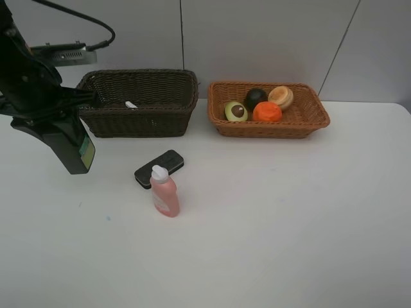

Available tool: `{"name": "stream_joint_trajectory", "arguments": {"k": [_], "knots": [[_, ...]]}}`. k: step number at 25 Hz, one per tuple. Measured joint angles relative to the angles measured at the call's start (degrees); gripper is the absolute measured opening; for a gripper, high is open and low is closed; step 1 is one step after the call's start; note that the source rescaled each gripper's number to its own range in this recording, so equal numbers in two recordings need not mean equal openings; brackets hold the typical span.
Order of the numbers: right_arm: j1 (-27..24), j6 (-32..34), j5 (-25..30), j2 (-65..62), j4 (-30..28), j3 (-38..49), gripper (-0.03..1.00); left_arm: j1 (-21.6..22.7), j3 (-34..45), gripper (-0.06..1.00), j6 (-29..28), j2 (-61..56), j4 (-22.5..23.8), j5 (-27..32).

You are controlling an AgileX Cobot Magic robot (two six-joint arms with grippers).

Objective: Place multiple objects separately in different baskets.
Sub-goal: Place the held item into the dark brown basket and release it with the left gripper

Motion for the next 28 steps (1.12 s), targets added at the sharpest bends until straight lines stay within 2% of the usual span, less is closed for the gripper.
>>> {"name": "stream_joint_trajectory", "arguments": {"k": [5, 10, 16, 22, 28], "knots": [[0.0, 0.0, 0.0, 0.0, 0.0, 0.0, 0.99, 0.0, -9.6, 0.12, 0.0, -2.7, 0.7, 6.0], [0.0, 0.0, 0.0, 0.0, 0.0, 0.0, 0.99, 0.0, -18.5, 0.12, 0.0, -1.6, 3.3, 6.5], [0.0, 0.0, 0.0, 0.0, 0.0, 0.0, 0.99, 0.0, -26.7, 0.12, 0.0, 5.1, 6.4, 2.5], [0.0, 0.0, 0.0, 0.0, 0.0, 0.0, 0.99, 0.0, -33.1, 0.12, 0.2, 16.8, 6.4, -3.7], [0.0, 0.0, 0.0, 0.0, 0.0, 0.0, 0.99, 0.0, -35.5, 0.12, 0.2, 26.2, 6.6, -6.5]]}}
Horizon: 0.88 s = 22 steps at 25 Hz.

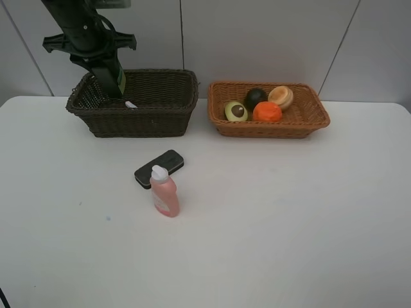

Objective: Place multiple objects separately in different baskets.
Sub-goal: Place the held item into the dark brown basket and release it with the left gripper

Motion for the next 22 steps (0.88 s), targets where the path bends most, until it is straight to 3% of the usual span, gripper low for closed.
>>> {"name": "stream_joint_trajectory", "arguments": {"k": [16, 22], "knots": [[0.0, 0.0, 0.0, 0.0, 0.0, 0.0, 0.99, 0.0, 0.0, 0.12, 0.0, 4.4, -0.4, -3.4], [0.0, 0.0, 0.0, 0.0, 0.0, 0.0, 0.99, -0.2, 0.0, 0.12, -0.4, 4.4, -5.7, -1.6]]}}
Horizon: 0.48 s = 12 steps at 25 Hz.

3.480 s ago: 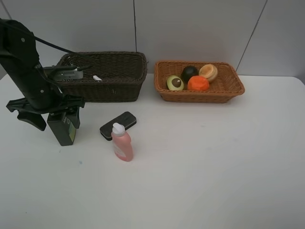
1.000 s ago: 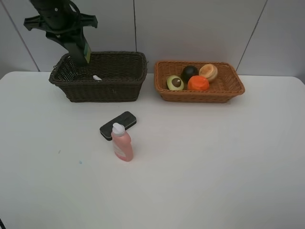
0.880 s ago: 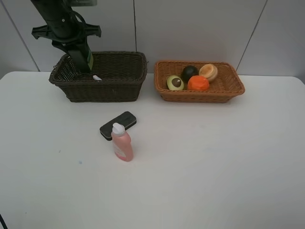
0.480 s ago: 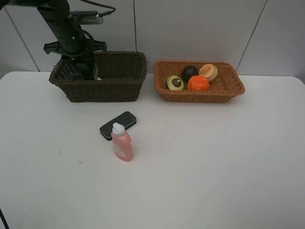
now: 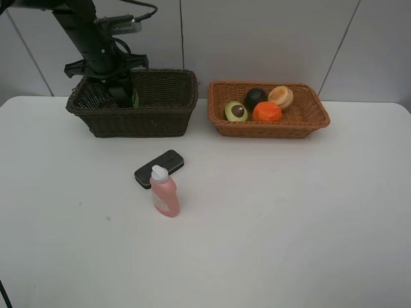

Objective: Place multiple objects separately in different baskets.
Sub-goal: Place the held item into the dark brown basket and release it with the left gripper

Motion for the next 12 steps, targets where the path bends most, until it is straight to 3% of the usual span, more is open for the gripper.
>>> {"name": "stream_joint_trajectory", "arguments": {"k": [12], "knots": [[0.0, 0.0, 0.0, 0.0, 0.0, 0.0, 0.99, -0.2, 0.0, 0.12, 0.3, 0.0, 2.2, 0.2]]}}
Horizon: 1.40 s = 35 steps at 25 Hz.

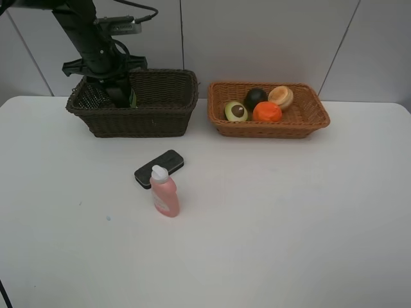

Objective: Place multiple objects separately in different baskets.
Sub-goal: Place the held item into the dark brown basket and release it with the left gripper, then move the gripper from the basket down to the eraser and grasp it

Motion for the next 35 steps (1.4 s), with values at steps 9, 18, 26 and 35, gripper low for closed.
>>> {"name": "stream_joint_trajectory", "arguments": {"k": [9, 18, 26, 35], "knots": [[0.0, 0.0, 0.0, 0.0, 0.0, 0.0, 0.99, -0.1, -0.4, 0.97, 1.1, 0.0, 3.1, 0.1], [0.0, 0.0, 0.0, 0.0, 0.0, 0.0, 0.99, -0.2, -0.4, 1.0, 1.1, 0.0, 2.9, 0.1], [0.0, 0.0, 0.0, 0.0, 0.0, 0.0, 0.99, -0.3, -0.4, 1.0, 1.1, -2.5, 2.8, 3.0], [0.0, 0.0, 0.0, 0.0, 0.0, 0.0, 0.99, -6.4, -0.6, 1.0, 7.1, -14.0, 2.7, 13.2]]}}
